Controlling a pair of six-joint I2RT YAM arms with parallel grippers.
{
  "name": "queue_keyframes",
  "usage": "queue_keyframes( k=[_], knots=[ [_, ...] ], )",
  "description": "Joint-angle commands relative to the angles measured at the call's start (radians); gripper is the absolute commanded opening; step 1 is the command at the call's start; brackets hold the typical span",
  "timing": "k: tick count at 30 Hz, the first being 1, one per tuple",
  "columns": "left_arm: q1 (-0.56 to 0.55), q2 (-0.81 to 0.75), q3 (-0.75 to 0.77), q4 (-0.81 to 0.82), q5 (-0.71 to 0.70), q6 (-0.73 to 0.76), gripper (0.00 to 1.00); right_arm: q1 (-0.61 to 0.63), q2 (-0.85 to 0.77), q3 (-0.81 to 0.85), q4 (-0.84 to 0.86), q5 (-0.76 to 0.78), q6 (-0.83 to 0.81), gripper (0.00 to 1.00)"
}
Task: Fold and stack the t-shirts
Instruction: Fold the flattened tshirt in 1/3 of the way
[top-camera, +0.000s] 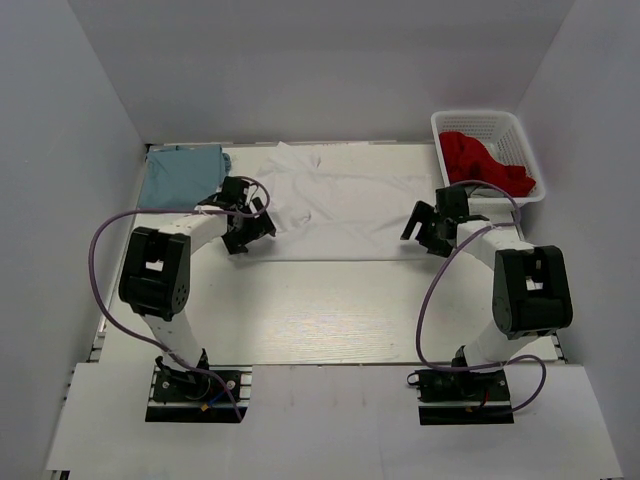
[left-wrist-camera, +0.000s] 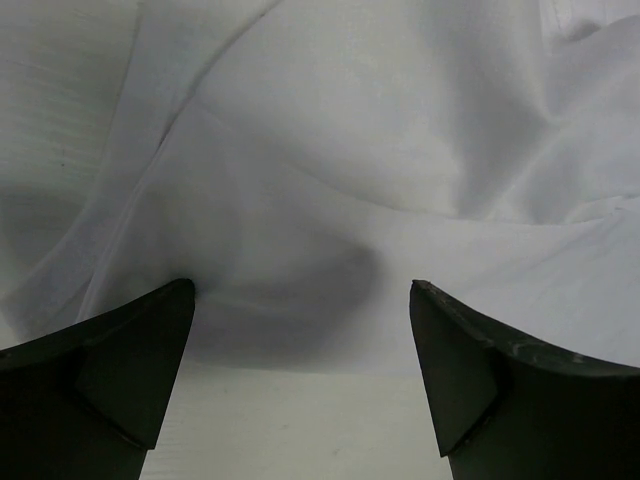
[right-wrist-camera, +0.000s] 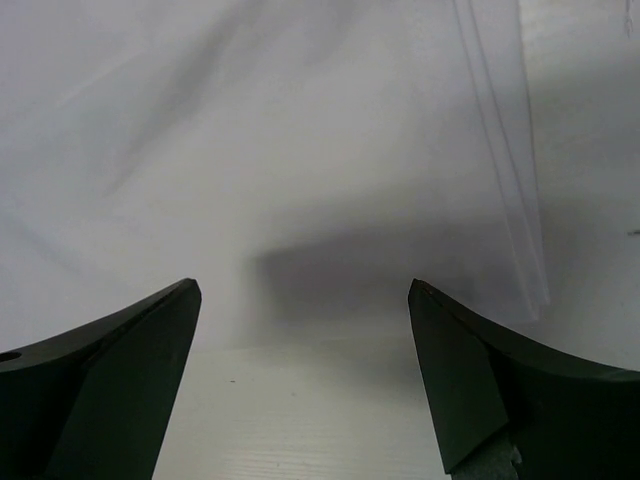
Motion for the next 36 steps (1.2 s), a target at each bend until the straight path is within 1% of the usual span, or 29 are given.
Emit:
queue_keyframes(
  k=[1,2,5,7,8,9,11,12,13,15,16,18,19,20,21,22,24,26,27,28,29,30,31,32,33,34,35,36],
  knots=[
    [0.003,-0.024,-0.082,-0.004,0.000,-0.016,1.00,0.000,0.014,-0.044,0.019,0.079,0.030,0.90],
    [0.003,-0.024,-0.094,-0.004,-0.010,-0.026,1.00,0.005,0.016,-0.053,0.008,0.098,0.033,0.90],
    [0.003,-0.065,-0.143,-0.025,-0.023,-0.035,1.00,0.008,-0.007,-0.125,-0.004,0.080,0.051,0.90],
    [0.003,-0.112,-0.189,-0.025,-0.023,-0.048,1.00,0.005,-0.056,-0.217,-0.016,0.075,0.063,0.90],
    [0.003,-0.132,-0.211,-0.037,-0.033,-0.048,1.00,0.008,-0.070,-0.217,-0.022,0.067,0.066,0.90],
    [0.003,-0.155,-0.231,-0.038,-0.033,-0.048,1.00,0.011,-0.121,-0.273,-0.027,0.058,0.068,0.90],
    [0.003,-0.212,-0.306,-0.060,-0.043,-0.057,1.00,0.018,-0.168,-0.344,-0.022,0.027,0.067,0.90],
    [0.003,-0.241,-0.329,-0.074,-0.043,-0.066,1.00,0.028,-0.212,-0.381,-0.022,-0.015,0.059,0.90],
    [0.003,-0.305,-0.378,-0.090,-0.043,-0.077,1.00,0.032,-0.261,-0.400,-0.042,-0.043,0.060,0.90],
    [0.003,-0.384,-0.424,-0.146,-0.043,-0.095,1.00,0.052,-0.346,-0.453,-0.064,-0.068,0.057,0.90],
    [0.003,-0.478,-0.467,-0.165,-0.033,-0.106,1.00,0.068,-0.410,-0.463,-0.111,-0.080,0.048,0.90],
    [0.003,-0.588,-0.494,-0.241,-0.033,-0.134,1.00,0.089,-0.510,-0.460,-0.171,-0.083,0.037,0.90],
    [0.003,-0.647,-0.504,-0.261,-0.024,-0.143,1.00,0.100,-0.595,-0.452,-0.195,-0.074,0.034,0.90],
    [0.003,-0.763,-0.504,-0.278,-0.023,-0.143,1.00,0.107,-0.617,-0.429,-0.255,-0.072,0.022,0.90],
    [0.003,-0.815,-0.504,-0.287,-0.023,-0.143,1.00,0.114,-0.639,-0.403,-0.268,-0.068,0.017,0.90],
    [0.003,-0.858,-0.504,-0.278,-0.037,-0.143,1.00,0.118,-0.685,-0.389,-0.274,-0.063,0.010,0.90],
    [0.003,-0.904,-0.461,-0.213,-0.049,-0.129,1.00,0.121,-0.696,-0.339,-0.265,-0.057,-0.013,0.90],
    [0.003,-0.875,-0.427,-0.164,-0.069,-0.115,1.00,0.121,-0.679,-0.297,-0.224,-0.039,-0.032,0.90],
    [0.003,-0.842,-0.375,-0.142,-0.082,-0.099,1.00,0.120,-0.645,-0.267,-0.217,0.005,-0.030,0.90],
    [0.003,-0.744,-0.343,-0.105,-0.082,-0.079,1.00,0.115,-0.624,-0.250,-0.188,0.013,-0.026,0.90],
    [0.003,-0.684,-0.258,-0.105,-0.082,-0.048,1.00,0.115,-0.561,-0.212,-0.171,0.045,-0.007,0.90],
    [0.003,-0.621,-0.210,-0.105,-0.103,-0.031,1.00,0.115,-0.535,-0.167,-0.164,0.102,-0.007,0.90],
    [0.003,-0.555,-0.158,-0.105,-0.120,-0.020,1.00,0.112,-0.506,-0.118,-0.153,0.116,-0.007,0.90],
    [0.017,-0.422,-0.054,-0.105,-0.131,-0.008,1.00,0.114,-0.431,-0.092,-0.151,0.128,-0.003,0.90],
    [0.017,-0.357,-0.004,-0.105,-0.131,0.012,1.00,0.112,-0.400,-0.043,-0.148,0.177,0.014,0.90],
    [0.026,-0.294,0.051,-0.108,-0.160,0.012,1.00,0.112,-0.372,0.008,-0.154,0.208,0.023,0.90],
    [0.026,-0.230,0.173,-0.120,-0.184,0.023,1.00,0.112,-0.319,0.031,-0.154,0.214,0.022,0.90],
    [0.026,-0.106,0.235,-0.131,-0.224,0.023,1.00,0.108,-0.268,0.077,-0.159,0.237,0.027,0.90]
  ],
)
